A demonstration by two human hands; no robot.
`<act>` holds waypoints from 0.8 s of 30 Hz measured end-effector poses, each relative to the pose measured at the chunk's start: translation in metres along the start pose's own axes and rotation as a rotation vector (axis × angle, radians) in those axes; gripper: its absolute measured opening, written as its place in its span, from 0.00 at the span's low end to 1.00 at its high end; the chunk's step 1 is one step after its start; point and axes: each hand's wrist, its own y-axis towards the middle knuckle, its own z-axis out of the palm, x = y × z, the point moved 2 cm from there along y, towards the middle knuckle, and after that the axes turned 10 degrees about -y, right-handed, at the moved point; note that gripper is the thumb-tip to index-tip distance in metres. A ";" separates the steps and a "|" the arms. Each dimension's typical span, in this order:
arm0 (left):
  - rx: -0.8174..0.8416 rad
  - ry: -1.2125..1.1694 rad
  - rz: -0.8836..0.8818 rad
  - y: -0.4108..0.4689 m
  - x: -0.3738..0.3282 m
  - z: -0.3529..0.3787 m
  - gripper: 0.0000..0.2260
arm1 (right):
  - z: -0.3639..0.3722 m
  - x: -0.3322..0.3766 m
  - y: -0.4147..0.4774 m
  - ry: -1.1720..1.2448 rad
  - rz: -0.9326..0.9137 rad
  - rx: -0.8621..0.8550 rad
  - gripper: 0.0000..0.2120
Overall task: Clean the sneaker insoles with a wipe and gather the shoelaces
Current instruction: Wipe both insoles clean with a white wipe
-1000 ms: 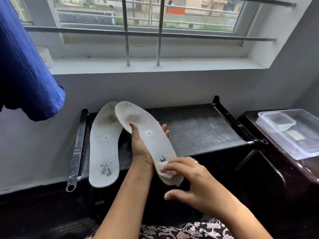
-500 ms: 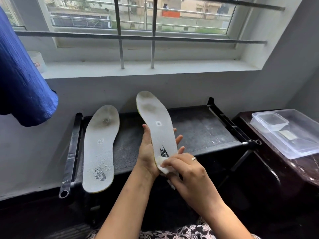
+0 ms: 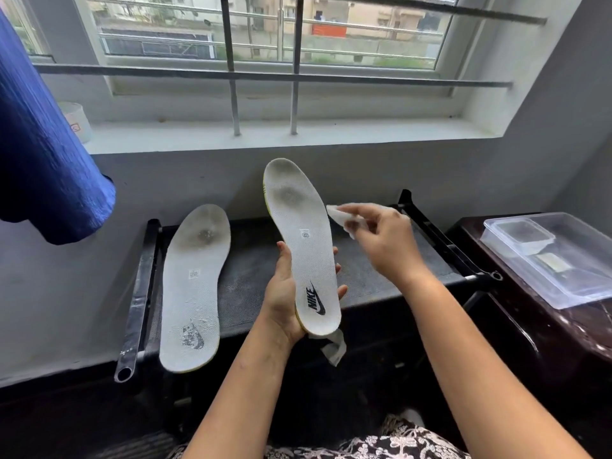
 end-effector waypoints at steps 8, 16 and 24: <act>0.050 -0.117 -0.033 0.004 -0.002 0.002 0.33 | 0.049 0.008 -0.030 -0.169 -0.217 0.036 0.15; 0.007 -0.113 0.024 0.004 -0.012 -0.007 0.33 | 0.056 0.017 -0.088 0.018 -0.199 0.060 0.17; -0.005 -0.105 -0.060 -0.001 -0.011 -0.004 0.35 | 0.024 0.010 -0.094 0.129 -0.050 0.432 0.20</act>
